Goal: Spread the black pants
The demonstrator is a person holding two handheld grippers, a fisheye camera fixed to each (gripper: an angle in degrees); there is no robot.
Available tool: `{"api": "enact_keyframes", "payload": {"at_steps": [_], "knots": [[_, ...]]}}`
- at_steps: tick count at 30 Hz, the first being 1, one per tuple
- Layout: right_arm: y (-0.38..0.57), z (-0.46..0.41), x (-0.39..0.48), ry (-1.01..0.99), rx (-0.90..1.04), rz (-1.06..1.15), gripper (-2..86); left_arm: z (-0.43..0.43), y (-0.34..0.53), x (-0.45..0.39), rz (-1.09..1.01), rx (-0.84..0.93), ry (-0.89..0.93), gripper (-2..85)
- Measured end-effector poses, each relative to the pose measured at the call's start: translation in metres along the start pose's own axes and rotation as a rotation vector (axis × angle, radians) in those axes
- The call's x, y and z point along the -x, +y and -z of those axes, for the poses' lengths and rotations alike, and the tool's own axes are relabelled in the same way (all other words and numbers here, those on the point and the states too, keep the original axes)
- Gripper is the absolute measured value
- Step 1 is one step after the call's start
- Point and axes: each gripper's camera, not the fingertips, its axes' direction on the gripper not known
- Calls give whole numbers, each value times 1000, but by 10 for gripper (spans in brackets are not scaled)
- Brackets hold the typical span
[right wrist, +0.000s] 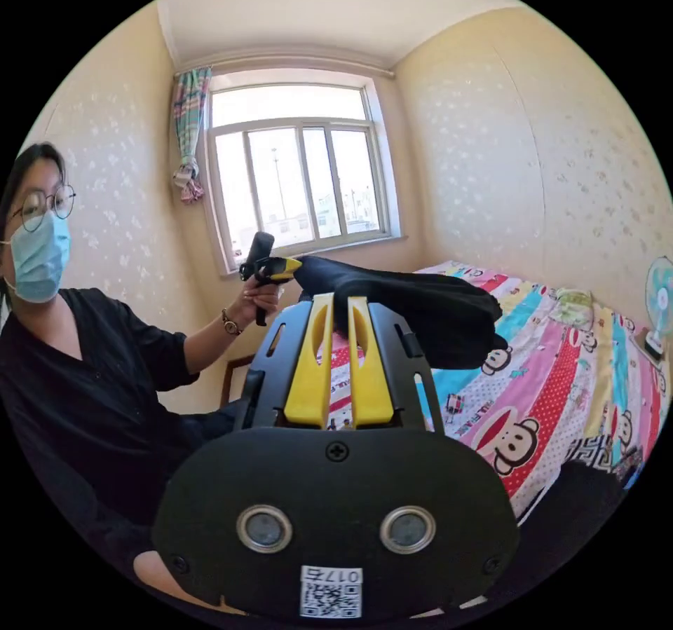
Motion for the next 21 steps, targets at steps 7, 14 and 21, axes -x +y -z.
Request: {"api": "enact_keyframes", "payload": {"at_steps": [7,14,21], "knots": [[186,-43,56,-227,139,-175,15,-33,190,39,251,154,149,37],[160,-44,13,-313,31,-189,20,-34,137,84,209,134,138,36],[-35,-90,-99,107,175,-97,26,-45,-43,187,120,117,-194,40]]}}
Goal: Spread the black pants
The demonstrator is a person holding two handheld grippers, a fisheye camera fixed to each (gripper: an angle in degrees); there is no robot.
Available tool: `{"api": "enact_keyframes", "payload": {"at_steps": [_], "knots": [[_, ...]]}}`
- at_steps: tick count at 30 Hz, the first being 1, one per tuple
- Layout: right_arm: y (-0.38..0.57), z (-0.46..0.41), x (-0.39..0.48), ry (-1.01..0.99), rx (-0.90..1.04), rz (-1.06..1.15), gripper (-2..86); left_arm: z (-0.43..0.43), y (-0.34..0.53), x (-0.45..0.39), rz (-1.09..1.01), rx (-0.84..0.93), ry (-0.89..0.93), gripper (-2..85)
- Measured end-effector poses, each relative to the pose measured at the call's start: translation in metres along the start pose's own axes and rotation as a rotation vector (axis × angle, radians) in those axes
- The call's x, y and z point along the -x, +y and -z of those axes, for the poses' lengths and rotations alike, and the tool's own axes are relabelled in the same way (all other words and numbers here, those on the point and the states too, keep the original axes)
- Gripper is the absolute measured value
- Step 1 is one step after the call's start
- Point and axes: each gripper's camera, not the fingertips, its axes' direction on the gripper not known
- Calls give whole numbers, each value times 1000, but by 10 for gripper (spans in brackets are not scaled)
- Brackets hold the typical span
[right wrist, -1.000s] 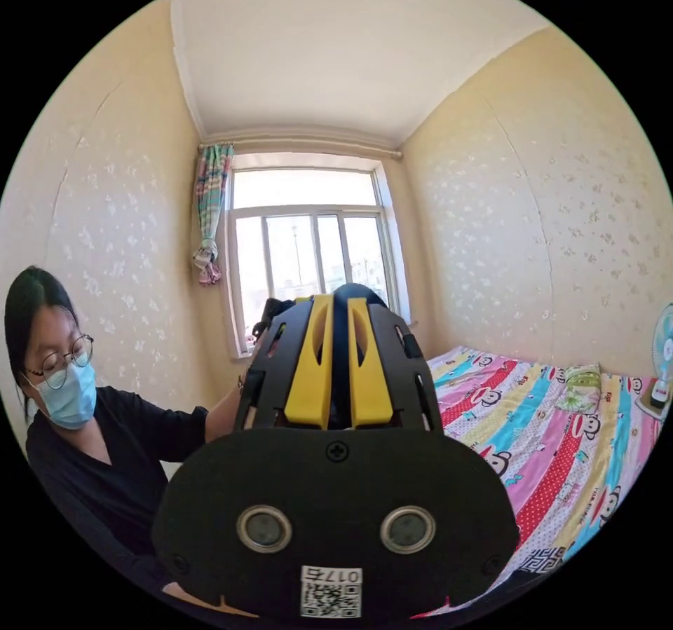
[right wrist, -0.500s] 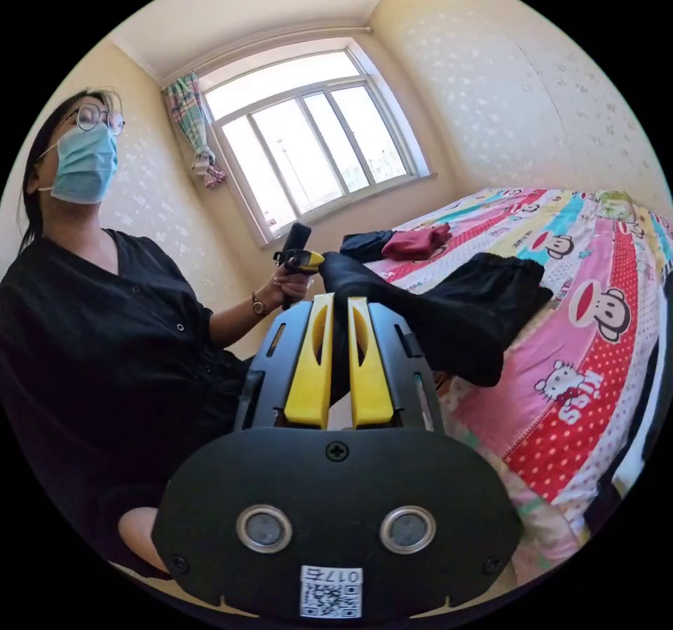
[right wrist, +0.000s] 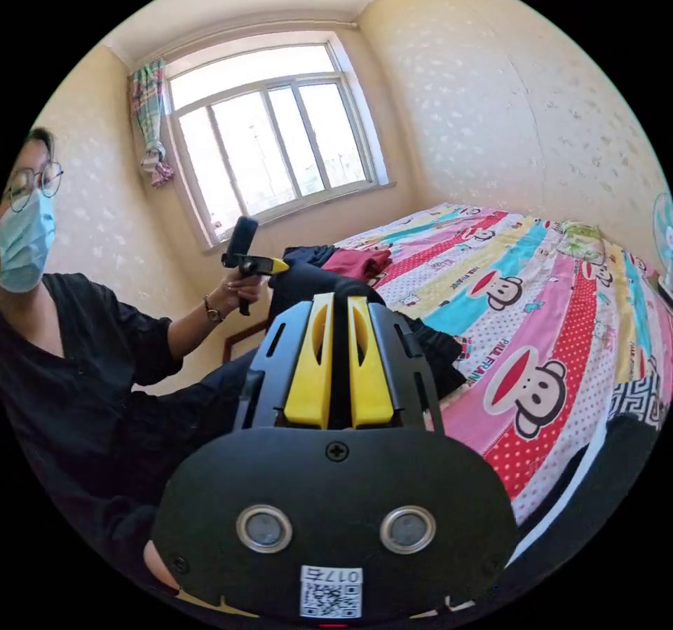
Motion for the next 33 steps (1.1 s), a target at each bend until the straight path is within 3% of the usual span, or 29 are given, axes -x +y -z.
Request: {"api": "enact_keyframes", "payload": {"at_steps": [4,8,11,13,18,19,23,25,28,31,33], "knots": [[-50,-57,-65,215,115,-130,40,-53,-55,103,140,56,-153,60],[-20,-128,-137,335,320,-403,79,-98,-33,183,293,219,-267,111],[7,-92,-123,356,276,-411,120,-77,4,192,252,185,-289,140],[27,-54,-111,303,233,-463,153,-51,39,189,259,133,-233,191],[126,24,-108,-274,-86,-839,243,-23,100,217,525,-98,166,248],[135,24,-110,-313,-101,-872,248,-27,104,227,577,-134,211,253],[140,18,-109,-370,-181,-959,268,-61,87,245,613,-46,207,246],[121,13,-103,-356,-145,-955,272,-82,78,240,625,13,80,218],[89,2,-81,-226,-32,-927,262,-82,86,233,676,-47,-48,179],[73,4,-57,-42,49,-905,209,-80,105,235,705,-75,-9,141],[87,12,-55,-231,45,-943,174,-73,122,232,722,-94,36,136]]}}
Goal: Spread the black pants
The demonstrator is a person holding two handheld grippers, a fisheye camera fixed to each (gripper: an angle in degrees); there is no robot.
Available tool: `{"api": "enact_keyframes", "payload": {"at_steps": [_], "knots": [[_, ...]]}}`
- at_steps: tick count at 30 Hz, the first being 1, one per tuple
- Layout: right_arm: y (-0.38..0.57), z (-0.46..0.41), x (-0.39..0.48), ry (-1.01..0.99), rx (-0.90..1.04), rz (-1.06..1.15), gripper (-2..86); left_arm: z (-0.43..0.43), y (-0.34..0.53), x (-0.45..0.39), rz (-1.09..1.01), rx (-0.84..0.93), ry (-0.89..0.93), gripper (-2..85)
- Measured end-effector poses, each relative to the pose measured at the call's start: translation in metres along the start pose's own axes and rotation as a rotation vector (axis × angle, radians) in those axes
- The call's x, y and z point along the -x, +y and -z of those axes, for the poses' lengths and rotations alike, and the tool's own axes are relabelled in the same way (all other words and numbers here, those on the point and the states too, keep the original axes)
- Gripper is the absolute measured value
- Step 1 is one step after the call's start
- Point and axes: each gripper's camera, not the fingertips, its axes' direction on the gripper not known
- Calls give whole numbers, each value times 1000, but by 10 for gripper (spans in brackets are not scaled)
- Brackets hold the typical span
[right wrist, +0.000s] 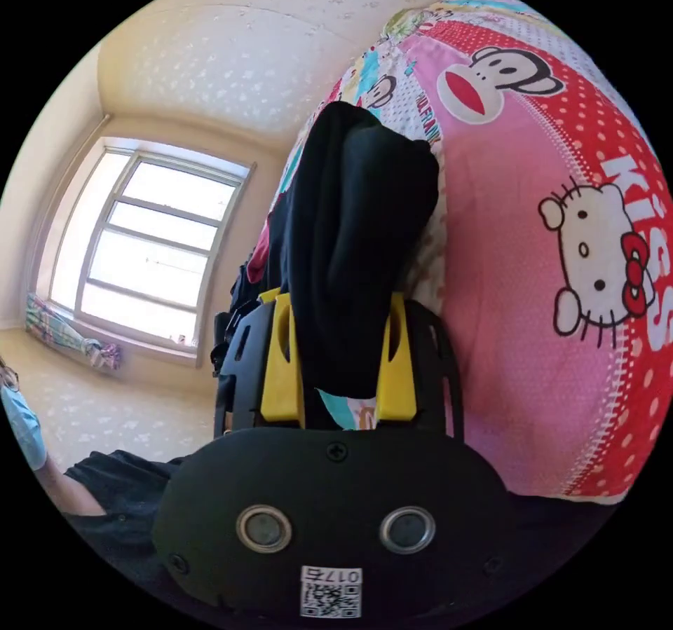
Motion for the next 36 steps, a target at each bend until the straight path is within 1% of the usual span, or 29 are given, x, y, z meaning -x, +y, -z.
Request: {"api": "enact_keyframes", "payload": {"at_steps": [3,6,7,9,11,13,14,16,17,19,20,21,22,24,26,28,29,30,31,32,33,34,35,36], "knots": [[36,25,-10,-189,55,-8,163,16,39,5,17,51,57,134],[91,56,-2,-283,89,30,153,32,90,2,37,108,97,133],[103,63,0,-310,85,35,151,38,110,-1,42,129,113,133],[143,92,7,-441,43,54,144,43,133,-8,47,165,144,133],[161,114,14,-525,-8,85,140,40,144,-19,27,234,194,134],[165,135,25,-585,-56,137,136,30,141,-48,-56,301,221,135],[162,150,34,-599,-86,176,135,27,139,-58,-86,303,217,135],[150,177,50,-589,-135,256,132,10,124,-99,-231,299,206,135],[138,199,62,-568,-172,320,131,3,119,-110,-262,306,214,135],[119,239,81,-535,-227,409,130,-30,99,-163,-397,322,262,135],[107,270,98,-495,-270,479,130,-40,95,-178,-440,324,274,135],[96,305,116,-443,-313,561,130,-61,87,-211,-523,329,305,135],[90,323,125,-417,-334,597,130,-85,80,-244,-613,330,338,136],[67,392,155,-304,-422,719,132,-124,69,-290,-693,335,387,136],[49,441,169,-181,-491,777,133,-171,59,-334,-765,341,411,137],[32,482,168,-18,-568,765,134,-250,46,-376,-834,364,381,140],[19,503,159,128,-603,706,136,-273,43,-381,-824,383,360,141],[3,517,138,247,-624,582,139,-322,36,-380,-789,434,295,144],[-5,522,125,309,-632,510,140,-370,33,-365,-724,523,199,142],[-21,523,93,459,-641,356,143,-391,34,-353,-690,577,149,138],[-36,515,55,637,-629,186,144,-424,45,-325,-671,668,35,120],[-44,507,34,733,-616,98,140,-441,66,-293,-702,715,-100,93],[-60,484,-11,936,-524,-59,132,-443,79,-277,-730,722,-155,77],[-78,448,-55,1124,-304,-129,120,-431,104,-249,-818,684,-165,44]]}}
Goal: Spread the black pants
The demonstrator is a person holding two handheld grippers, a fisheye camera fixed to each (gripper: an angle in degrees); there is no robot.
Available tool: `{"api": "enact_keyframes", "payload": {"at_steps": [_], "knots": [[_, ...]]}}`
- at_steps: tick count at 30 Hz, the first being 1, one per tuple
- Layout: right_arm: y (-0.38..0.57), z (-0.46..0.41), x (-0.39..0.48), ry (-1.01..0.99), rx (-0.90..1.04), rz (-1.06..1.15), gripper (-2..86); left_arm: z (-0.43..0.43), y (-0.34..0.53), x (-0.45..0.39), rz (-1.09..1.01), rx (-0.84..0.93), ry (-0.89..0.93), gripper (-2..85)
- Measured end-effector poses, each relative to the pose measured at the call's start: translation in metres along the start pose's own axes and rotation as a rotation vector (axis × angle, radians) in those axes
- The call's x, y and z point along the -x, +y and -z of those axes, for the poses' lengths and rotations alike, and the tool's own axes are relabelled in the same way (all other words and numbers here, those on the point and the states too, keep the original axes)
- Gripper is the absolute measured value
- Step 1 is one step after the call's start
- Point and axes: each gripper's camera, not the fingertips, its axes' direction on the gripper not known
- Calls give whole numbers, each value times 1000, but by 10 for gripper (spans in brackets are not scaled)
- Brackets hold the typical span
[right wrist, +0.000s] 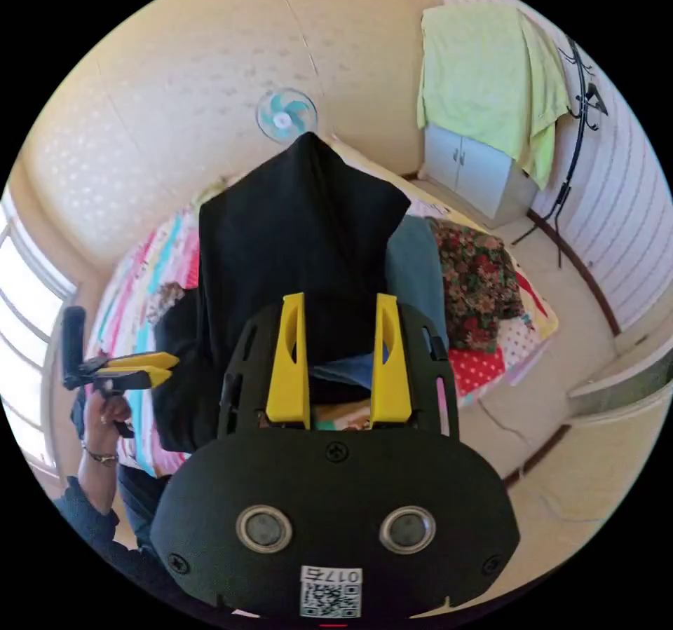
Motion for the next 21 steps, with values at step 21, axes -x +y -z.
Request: {"api": "enact_keyframes", "payload": {"at_steps": [21], "knots": [[44,-177,99,230,-49,191,68,153,370,141,678,184,-553,-9]]}}
